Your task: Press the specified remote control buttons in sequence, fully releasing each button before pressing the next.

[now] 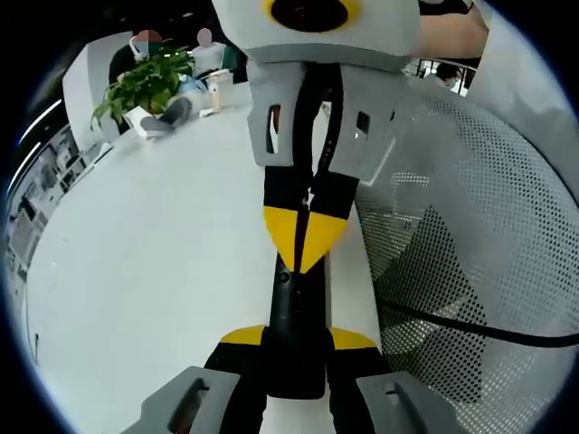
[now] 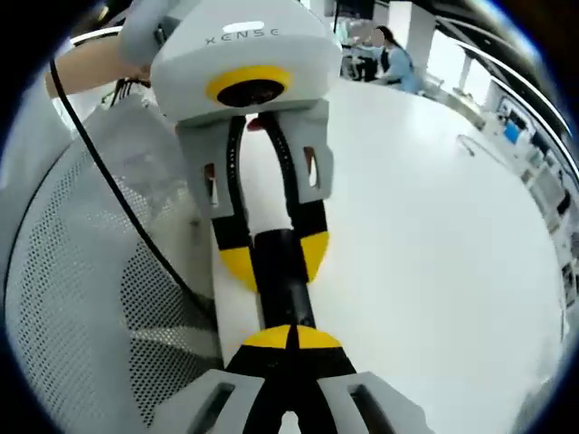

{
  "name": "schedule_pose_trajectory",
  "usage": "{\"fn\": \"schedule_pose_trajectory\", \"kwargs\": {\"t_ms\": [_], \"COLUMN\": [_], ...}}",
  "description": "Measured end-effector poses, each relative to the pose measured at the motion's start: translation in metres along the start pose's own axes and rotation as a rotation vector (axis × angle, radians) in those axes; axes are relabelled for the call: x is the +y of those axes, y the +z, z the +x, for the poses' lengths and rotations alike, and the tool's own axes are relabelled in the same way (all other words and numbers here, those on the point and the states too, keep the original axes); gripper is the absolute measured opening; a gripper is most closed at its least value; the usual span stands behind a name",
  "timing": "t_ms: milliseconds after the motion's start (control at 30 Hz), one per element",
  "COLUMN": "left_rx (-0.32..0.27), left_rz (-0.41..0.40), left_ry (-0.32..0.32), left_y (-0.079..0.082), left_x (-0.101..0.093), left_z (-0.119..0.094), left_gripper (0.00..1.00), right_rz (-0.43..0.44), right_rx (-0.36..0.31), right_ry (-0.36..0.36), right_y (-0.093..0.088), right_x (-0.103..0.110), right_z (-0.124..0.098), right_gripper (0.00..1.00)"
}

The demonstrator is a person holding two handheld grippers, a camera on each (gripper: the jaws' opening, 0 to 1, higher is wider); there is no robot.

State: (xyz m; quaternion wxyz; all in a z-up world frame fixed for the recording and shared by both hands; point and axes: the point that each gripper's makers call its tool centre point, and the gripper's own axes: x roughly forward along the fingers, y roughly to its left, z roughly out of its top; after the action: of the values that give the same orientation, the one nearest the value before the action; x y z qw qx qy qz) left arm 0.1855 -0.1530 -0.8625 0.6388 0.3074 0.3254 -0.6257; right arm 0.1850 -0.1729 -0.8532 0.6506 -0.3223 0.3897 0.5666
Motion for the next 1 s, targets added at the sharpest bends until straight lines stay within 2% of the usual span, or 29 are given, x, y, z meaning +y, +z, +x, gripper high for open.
{"fn": "schedule_pose_trajectory", "kwargs": {"t_ms": [233, 300, 433, 600, 733, 1000], "left_rx": [-0.007, -0.005, -0.001, -0.028, -0.006, -0.006], "left_rz": [-0.004, -0.003, -0.003, -0.013, -0.002, 0.004], "left_ry": [0.001, -0.001, -0.001, -0.001, -0.004, -0.009], "left_y": [0.0, 0.0, 0.0, 0.005, 0.006, 0.005], "left_x": [0.0, 0.0, 0.0, -0.003, -0.004, -0.004], "left_z": [0.0, 0.0, 0.0, 0.003, 0.004, 0.004], "left_gripper": [0.23, 0.23, 0.23, 0.23, 0.23, 0.23], "right_rz": [-0.05, -0.123, -0.103, -0.073, -0.075, -0.087], "right_rx": [0.008, 0.046, 0.043, 0.046, 0.042, 0.055], "right_ry": [-0.01, -0.002, 0.005, 0.026, 0.026, 0.017], "right_y": [0.006, 0.004, 0.003, -0.002, -0.003, -0.006], "right_x": [0.001, 0.002, 0.002, 0.003, 0.005, 0.008], "right_z": [0.003, 0.002, 0.001, -0.001, -0.002, -0.004], "right_gripper": [0.0, 0.0, 0.0, 0.0, 0.0, 0.0]}}
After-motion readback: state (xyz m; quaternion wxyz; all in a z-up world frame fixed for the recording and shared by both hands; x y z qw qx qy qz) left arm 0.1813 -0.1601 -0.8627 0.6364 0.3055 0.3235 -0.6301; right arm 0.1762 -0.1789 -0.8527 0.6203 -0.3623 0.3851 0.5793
